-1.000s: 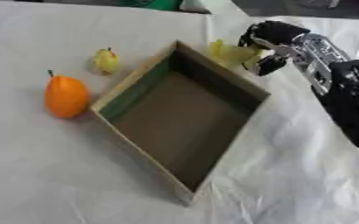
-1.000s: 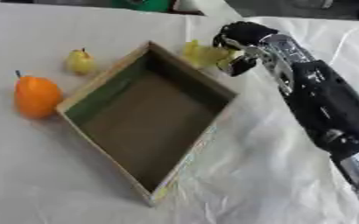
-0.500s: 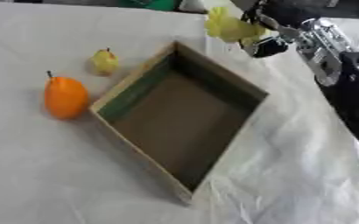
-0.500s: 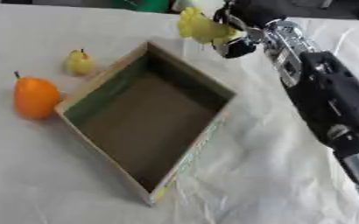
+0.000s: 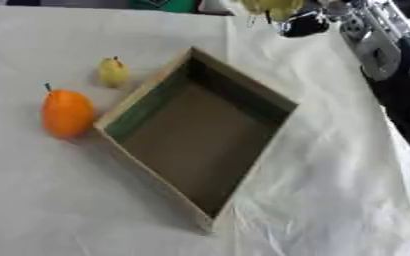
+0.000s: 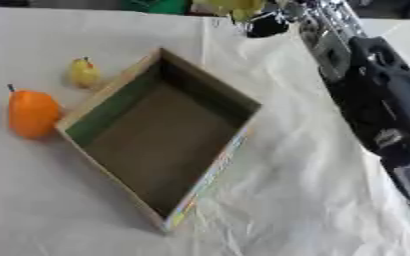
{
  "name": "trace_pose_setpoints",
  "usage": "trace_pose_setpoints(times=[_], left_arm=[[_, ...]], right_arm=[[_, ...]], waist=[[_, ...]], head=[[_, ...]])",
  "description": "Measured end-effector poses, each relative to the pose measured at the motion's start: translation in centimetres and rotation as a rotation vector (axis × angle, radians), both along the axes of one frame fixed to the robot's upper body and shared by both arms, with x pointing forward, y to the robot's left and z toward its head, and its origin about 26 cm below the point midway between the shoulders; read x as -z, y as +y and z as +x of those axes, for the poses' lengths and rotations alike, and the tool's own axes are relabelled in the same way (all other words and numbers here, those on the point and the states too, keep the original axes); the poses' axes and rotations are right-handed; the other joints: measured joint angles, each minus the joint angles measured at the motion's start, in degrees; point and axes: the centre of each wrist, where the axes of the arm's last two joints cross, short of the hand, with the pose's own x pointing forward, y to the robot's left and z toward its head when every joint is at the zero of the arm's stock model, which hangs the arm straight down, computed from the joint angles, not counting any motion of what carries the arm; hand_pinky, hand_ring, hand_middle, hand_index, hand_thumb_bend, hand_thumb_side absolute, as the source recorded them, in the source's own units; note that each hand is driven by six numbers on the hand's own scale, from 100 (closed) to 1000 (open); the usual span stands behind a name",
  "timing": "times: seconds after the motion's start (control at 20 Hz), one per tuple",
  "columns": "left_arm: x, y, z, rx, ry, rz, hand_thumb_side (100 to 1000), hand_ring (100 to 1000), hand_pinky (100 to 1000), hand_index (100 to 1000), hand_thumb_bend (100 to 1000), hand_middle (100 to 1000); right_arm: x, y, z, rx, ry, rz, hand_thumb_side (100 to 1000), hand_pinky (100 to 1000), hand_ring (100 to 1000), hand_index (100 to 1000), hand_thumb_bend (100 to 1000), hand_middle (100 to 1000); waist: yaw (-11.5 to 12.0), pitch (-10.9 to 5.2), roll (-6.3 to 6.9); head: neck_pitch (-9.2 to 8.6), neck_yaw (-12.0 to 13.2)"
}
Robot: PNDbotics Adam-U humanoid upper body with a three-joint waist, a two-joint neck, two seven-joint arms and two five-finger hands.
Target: Pick up objects on the table and place them in the box.
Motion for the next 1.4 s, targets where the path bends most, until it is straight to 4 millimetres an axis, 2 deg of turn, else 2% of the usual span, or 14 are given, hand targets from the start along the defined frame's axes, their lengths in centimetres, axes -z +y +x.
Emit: trace_pose_setpoints(times=[0.4, 0.65, 0.85, 1.2, 1.4], left_arm=[[0.0, 0.0, 0.0, 0.003, -0.001, -0.002, 1000, 588, 479, 765, 100, 586], [0.0, 0.0, 0.0, 0.005, -0.003, -0.001, 1000, 588, 479, 765, 100, 587], [0.0, 0.0, 0.0, 0.006, -0.004, -0.001, 1000, 588, 479, 765, 100, 587], [0.0, 0.0, 0.0, 0.007, -0.005, -0.001, 1000, 589, 480, 765, 100, 588], [-0.1, -0.1, 0.1, 0.008, -0.008, 0.000, 1000, 589, 480, 765, 100, 589]], right_arm=[[-0.1, 4.1, -2.6, -0.105, 0.015, -0.049, 288, 555, 516, 442, 100, 320], [0.8, 6.6, -4.5, -0.169, 0.058, -0.088, 309, 557, 518, 446, 100, 325], [1.5, 8.3, -6.3, -0.225, 0.101, -0.117, 291, 557, 521, 449, 100, 329], [3.9, 9.2, -7.6, -0.245, 0.247, -0.167, 263, 495, 524, 468, 100, 354], [5.2, 9.4, -7.7, -0.256, 0.328, -0.216, 247, 376, 530, 486, 100, 380]], waist=[[0.0, -0.31, 0.56], [-0.1, -0.31, 0.61], [-0.1, -0.31, 0.58], [-0.1, -0.29, 0.39], [-0.1, -0.28, 0.32]], head=[[0.01, 0.7], [0.00, 1.3], [-0.02, 1.4], [-0.05, 1.5], [-0.06, 1.5]])
